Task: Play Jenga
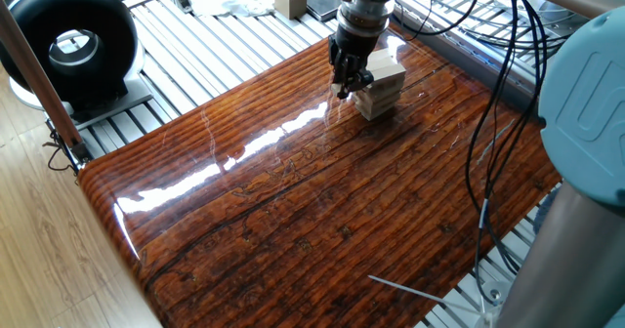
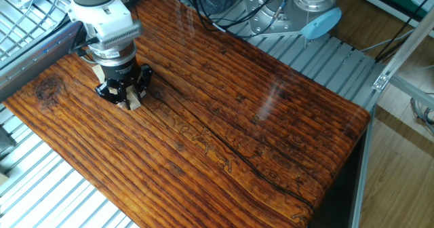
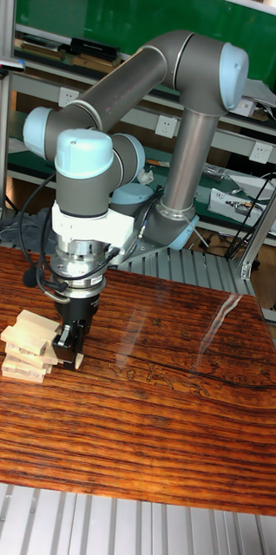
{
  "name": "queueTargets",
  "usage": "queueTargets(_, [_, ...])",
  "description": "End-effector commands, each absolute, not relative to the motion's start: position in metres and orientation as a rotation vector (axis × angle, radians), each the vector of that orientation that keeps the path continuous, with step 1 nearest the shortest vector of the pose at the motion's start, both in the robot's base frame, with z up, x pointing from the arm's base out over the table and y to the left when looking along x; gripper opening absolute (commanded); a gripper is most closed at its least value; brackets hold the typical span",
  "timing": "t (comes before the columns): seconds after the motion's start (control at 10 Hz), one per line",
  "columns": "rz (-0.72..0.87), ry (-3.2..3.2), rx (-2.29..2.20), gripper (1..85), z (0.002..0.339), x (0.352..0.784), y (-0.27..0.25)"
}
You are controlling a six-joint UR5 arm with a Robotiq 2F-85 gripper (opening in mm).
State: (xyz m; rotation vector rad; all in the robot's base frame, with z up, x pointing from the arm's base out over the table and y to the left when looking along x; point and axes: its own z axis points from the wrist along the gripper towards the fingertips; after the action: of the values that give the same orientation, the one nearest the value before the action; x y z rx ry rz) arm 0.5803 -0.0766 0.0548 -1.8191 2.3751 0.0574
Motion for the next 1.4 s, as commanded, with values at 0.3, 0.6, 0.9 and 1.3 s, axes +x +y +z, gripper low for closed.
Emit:
queueTargets(0.3, [0.076,2.369,-1.803,27.0,0.0565,0.5818,-0.0742])
queueTargets(0.6, [0.081,2.375,-1.802,33.0,0.0567,0.5809,-0.0741])
queueTargets(0.9, [0.088,2.377,-1.804,40.0,0.0566,0.5796,-0.0744])
queueTargets(1.3, [0.098,2.379,-1.803,40.3,0.0565,0.5787,-0.0733])
